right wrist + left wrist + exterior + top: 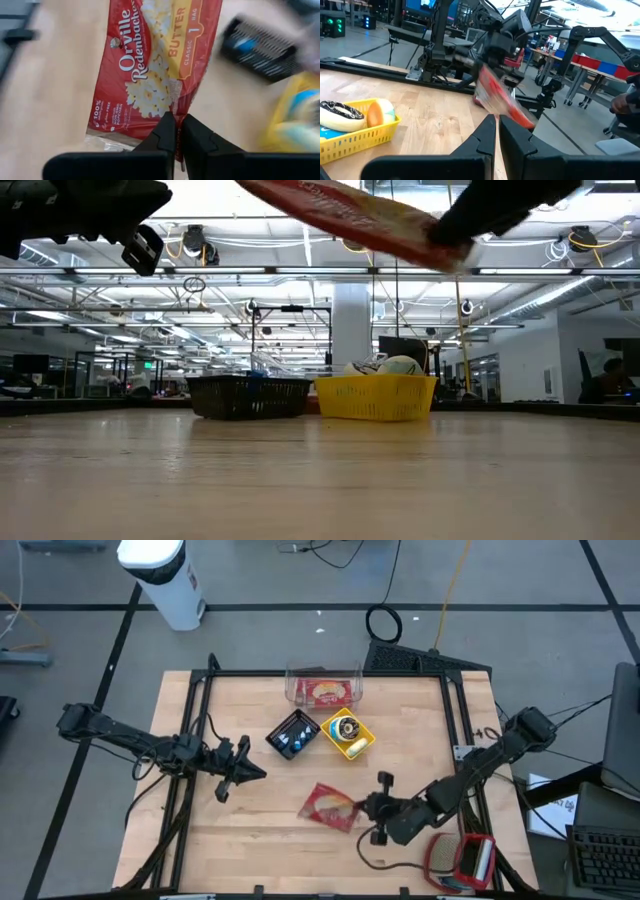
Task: Pick & Place Food Item
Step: Put the red bag into the transparent bin
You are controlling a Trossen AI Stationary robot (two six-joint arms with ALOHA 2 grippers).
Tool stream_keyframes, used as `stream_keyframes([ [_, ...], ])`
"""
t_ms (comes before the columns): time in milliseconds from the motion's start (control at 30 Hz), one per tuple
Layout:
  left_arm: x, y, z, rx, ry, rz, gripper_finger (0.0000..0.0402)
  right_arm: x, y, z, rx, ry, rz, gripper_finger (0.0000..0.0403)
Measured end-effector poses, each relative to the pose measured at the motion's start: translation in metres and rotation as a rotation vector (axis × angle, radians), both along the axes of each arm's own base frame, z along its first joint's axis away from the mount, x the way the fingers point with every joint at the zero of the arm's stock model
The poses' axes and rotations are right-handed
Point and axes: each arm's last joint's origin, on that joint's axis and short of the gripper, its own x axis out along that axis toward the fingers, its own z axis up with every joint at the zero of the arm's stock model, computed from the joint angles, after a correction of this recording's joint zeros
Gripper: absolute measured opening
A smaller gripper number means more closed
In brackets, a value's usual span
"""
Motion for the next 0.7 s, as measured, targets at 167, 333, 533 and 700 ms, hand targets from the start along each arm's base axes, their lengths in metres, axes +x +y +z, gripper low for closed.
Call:
stream_keyframes([
  [167, 0.000, 0.001, 0.001, -0.033, 0.000, 0.019, 0.0022, 0.004, -0.012, 0.003, -0.240, -0.028, -0.058, 0.0004],
  [333, 0.003, 0.003, 0.000, -0.064, 0.000, 0.108, 0.0062, 0.016, -0.032, 0.000, -0.406, -0.016, -0.160, 0.0004],
  [533, 0.014, 0.006, 0.007, -0.038, 0.008, 0.153, 0.0162, 0.035, -0.055, -0.011, -0.483, 0.034, -0.214, 0.0004],
  [700, 0.031, 0.009, 0.019, 0.007, 0.008, 0.187, 0.0223, 0.053, -0.065, -0.022, -0.538, 0.039, -0.215, 0.0004],
])
